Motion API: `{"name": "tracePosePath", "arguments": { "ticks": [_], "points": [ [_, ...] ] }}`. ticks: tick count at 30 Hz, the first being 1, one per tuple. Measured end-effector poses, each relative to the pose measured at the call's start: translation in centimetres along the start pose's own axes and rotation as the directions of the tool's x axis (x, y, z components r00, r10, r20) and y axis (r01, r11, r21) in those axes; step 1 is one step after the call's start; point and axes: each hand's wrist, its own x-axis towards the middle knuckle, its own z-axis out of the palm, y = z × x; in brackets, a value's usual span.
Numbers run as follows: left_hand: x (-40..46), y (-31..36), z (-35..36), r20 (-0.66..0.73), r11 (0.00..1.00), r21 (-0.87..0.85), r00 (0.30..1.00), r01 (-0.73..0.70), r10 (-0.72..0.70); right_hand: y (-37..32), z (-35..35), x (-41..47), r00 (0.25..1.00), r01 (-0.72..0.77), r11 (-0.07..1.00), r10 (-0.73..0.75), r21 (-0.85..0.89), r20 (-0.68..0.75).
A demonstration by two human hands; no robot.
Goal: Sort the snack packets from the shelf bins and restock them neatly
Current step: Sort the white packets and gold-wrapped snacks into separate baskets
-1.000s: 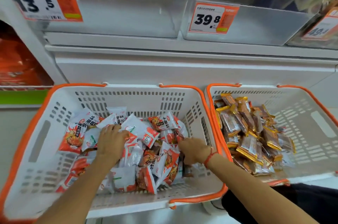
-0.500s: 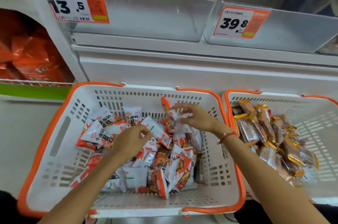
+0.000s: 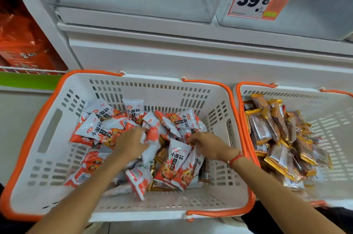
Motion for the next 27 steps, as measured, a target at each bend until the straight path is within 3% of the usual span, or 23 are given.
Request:
{"name": "tracePosePath", "arguments": {
  "ticks": [2, 4, 6, 8, 12, 15, 18, 20, 23, 25, 27],
  "points": [
    [0.2, -2.4, -2.1, -0.200, 0.989, -0.106, 0.972, 0.105, -0.125, -1.5, 0.9, 0.8, 0.995, 0.069, 0.998, -0.069, -0.011, -0.067],
    [0.3, -4.3, -3.4, -0.401, 0.968, -0.182, 0.886, 0.172, -0.233, -3.0, 1.9, 1.6, 0.985, 0.130, 0.991, -0.134, -0.042, -0.105],
    [0.2, -5.5, -4.1, -0.542, 0.972, -0.156, 0.808, 0.175, -0.232, -4.1, 3.3, 2.8, 0.983, 0.155, 0.978, -0.167, -0.141, -0.076],
    [0.2, -5.7, -4.2, -0.549, 0.989, -0.086, 0.822, 0.123, -0.150, -4.7, 4.8, 3.8, 0.993, 0.111, 0.964, -0.115, -0.242, -0.002],
    [0.2, -5.2, -2.2, -0.298, 0.992, 0.128, 0.953, -0.020, 0.057, -5.5, 4.9, 4.8, 0.994, -0.107, 0.955, 0.096, -0.278, -0.051],
    [0.5, -4.8, -0.8, -0.068, 0.984, 0.149, 0.992, -0.093, 0.104, -5.4, 4.6, 5.1, 0.994, -0.064, 0.942, 0.090, -0.330, 0.061],
    [0.5, -4.5, -0.7, -0.020, 0.993, 0.089, 0.997, -0.076, 0.078, -5.2, 5.1, 5.0, 0.989, -0.004, 0.892, 0.071, -0.452, 0.132],
    [0.8, -4.3, -1.2, 0.056, 0.980, 0.174, 0.994, -0.100, 0.092, -5.0, 5.2, 5.2, 0.980, 0.022, 0.861, 0.082, -0.509, 0.182],
    [1.1, -2.6, -2.1, 0.162, 0.943, 0.206, 0.960, -0.260, 0.229, -4.9, 5.0, 5.6, 0.964, 0.021, 0.836, 0.128, -0.548, 0.233],
    [0.8, -0.5, -1.9, 0.299, 0.870, 0.220, 0.880, -0.441, 0.370, -5.0, 4.9, 5.6, 0.965, 0.017, 0.844, 0.127, -0.537, 0.231],
    [-0.2, 1.1, -0.4, 0.480, 0.779, 0.251, 0.773, -0.574, 0.415, -4.7, 4.6, 5.3, 0.975, 0.005, 0.881, 0.100, -0.474, 0.197]
  ]
}}
